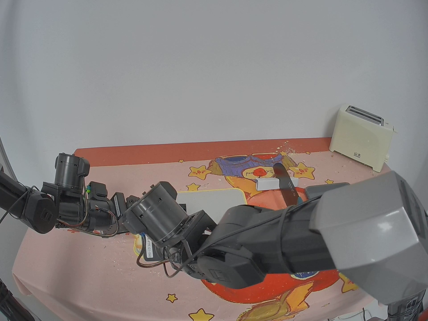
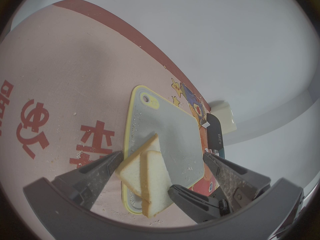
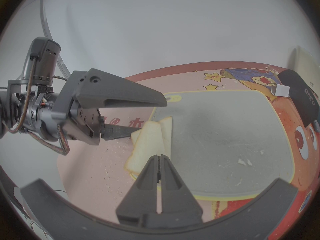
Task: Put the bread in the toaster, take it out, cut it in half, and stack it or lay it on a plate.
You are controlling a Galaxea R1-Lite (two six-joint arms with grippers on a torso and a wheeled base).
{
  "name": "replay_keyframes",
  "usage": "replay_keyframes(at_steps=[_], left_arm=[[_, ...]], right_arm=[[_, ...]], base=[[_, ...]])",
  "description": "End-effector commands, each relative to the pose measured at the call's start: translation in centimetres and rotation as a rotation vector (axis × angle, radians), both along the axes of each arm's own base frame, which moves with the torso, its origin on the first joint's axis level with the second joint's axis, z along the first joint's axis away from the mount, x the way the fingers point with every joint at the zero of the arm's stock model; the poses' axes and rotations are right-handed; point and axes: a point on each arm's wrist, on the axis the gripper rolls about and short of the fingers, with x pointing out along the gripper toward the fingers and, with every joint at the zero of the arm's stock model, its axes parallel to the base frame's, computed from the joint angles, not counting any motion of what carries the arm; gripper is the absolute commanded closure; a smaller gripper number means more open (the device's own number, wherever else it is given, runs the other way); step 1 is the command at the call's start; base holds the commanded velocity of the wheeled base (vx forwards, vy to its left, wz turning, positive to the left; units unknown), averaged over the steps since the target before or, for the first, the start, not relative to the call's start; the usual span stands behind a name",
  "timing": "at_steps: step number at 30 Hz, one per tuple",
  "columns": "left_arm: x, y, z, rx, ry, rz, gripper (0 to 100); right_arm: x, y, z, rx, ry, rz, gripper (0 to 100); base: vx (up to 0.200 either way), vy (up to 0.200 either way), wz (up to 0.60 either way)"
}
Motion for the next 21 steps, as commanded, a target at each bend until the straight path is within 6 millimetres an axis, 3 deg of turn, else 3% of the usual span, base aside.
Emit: replay_keyframes(at_steps=[1, 5, 13, 21], left_arm=[[0.0, 0.0, -0.1, 0.001, 0.005, -0.001, 0], [0.0, 0.0, -0.1, 0.0, 0.003, 0.0, 0], [0.0, 0.0, -0.1, 0.001, 0.005, -0.001, 0], [0.0, 0.0, -0.1, 0.001, 0.006, -0.001, 0]], right_arm=[[-0.9, 0.0, 0.3, 0.006, 0.003, 0.011, 100], [-0.8, 0.7, -0.5, 0.003, 0.004, 0.017, 100], [0.8, 1.6, 0.3, 0.05, -0.03, 0.004, 100], [1.0, -0.1, 1.1, 0.034, -0.015, -0.024, 100]], base=[[0.0, 0.0, 0.0], [0.0, 0.0, 0.0], [0.0, 0.0, 0.0], [0.0, 0.0, 0.0]])
